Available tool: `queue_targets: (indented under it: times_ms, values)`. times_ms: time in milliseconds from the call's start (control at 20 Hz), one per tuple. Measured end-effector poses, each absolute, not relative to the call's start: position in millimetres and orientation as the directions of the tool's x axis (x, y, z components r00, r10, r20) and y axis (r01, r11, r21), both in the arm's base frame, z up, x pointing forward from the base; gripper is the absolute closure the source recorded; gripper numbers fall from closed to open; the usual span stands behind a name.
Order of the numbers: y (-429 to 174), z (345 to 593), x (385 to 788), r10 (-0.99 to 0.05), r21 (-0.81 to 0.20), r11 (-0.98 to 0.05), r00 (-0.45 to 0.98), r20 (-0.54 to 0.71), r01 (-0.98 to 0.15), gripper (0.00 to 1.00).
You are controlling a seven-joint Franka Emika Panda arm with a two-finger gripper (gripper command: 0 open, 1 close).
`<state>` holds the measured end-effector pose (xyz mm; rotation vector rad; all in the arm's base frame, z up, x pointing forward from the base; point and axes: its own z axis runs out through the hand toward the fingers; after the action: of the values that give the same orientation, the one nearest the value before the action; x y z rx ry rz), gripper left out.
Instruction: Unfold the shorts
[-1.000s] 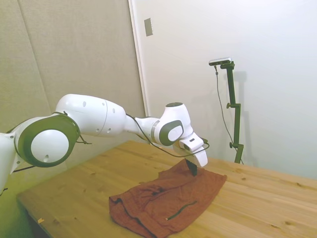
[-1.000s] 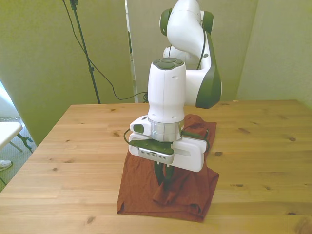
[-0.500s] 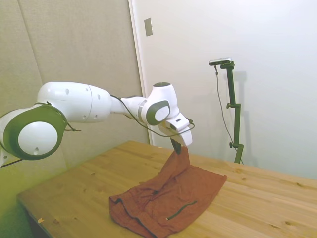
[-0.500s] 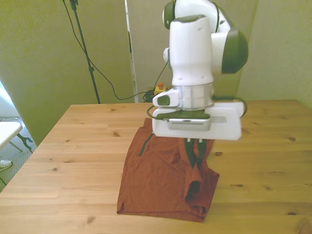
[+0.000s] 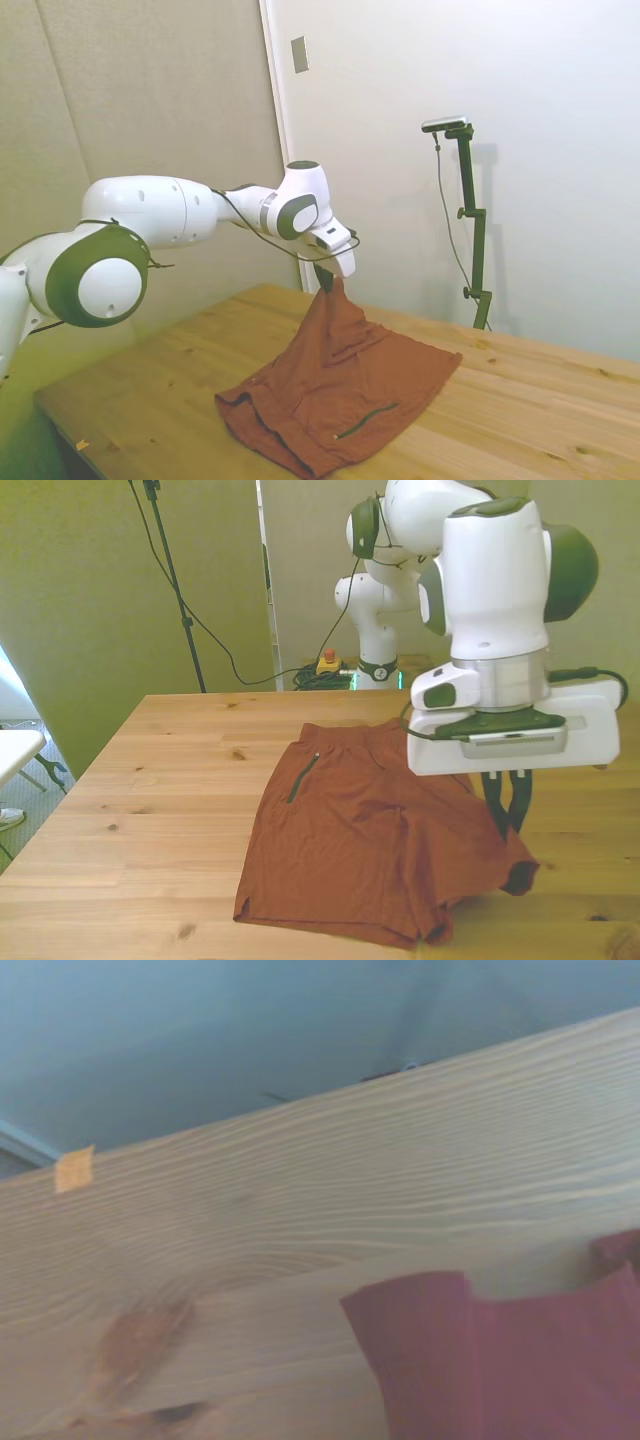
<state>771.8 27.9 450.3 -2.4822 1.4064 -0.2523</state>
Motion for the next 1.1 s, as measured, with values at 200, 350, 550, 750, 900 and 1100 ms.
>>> queue_targets:
  times_ms: [200, 350, 550, 750, 900, 1100]
  values:
    - [62, 424, 785, -0.84, -0.288, -0.52, 0.543, 0.001, -0.804, 0.0]
    - [70, 413, 794, -0.833, -0.279, -0.532, 0.553, 0.005, -0.799, 0.0]
    - [79, 419, 796, -0.823, -0.273, -0.545, 0.568, -0.003, -0.792, 0.0]
    - [87, 425, 797, -0.82, -0.279, -0.55, 0.573, -0.001, -0.787, 0.0]
    - [79, 431, 793, -0.832, -0.228, -0.544, 0.554, 0.024, -0.807, 0.0]
    - [55, 460, 777, -0.843, -0.132, -0.538, 0.529, 0.103, -0.832, 0.0]
